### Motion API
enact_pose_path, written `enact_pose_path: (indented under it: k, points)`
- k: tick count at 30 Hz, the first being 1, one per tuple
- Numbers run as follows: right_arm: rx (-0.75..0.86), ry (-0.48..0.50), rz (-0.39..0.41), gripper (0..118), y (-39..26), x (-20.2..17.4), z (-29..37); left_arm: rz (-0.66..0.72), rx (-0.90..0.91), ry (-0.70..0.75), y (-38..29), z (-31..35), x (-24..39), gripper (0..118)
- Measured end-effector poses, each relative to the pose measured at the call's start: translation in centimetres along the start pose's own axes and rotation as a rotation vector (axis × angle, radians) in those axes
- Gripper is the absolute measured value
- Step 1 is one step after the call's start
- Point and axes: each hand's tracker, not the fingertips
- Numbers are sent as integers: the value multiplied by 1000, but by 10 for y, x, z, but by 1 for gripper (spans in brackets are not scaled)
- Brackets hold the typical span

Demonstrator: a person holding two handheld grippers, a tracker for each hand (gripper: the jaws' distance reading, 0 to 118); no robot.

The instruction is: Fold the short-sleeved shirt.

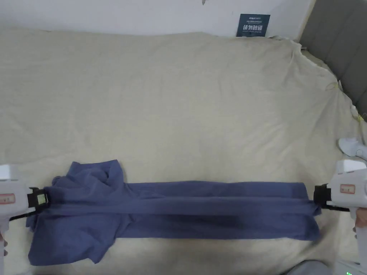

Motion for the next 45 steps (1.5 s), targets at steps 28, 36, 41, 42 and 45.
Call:
enact_pose_path:
  k: [28, 36, 41, 42, 45]
  points:
    - [777, 62, 103, 114, 15, -73, 136, -302, 644, 167, 21, 73, 114, 111]
    - [782, 103, 106, 35, -11, -97, 129, -333, 662, 59, 0, 60, 131, 0]
    - [780, 83, 98, 0, -14, -98, 122, -329, 632, 26, -1, 62, 138, 0]
    - [780, 86, 101, 0, -14, -98, 121, -332, 630, 28, -2, 62, 140, 0]
    - [780, 91, 102, 0, -16, -102, 123, -319, 626, 12, -2, 64, 140, 0]
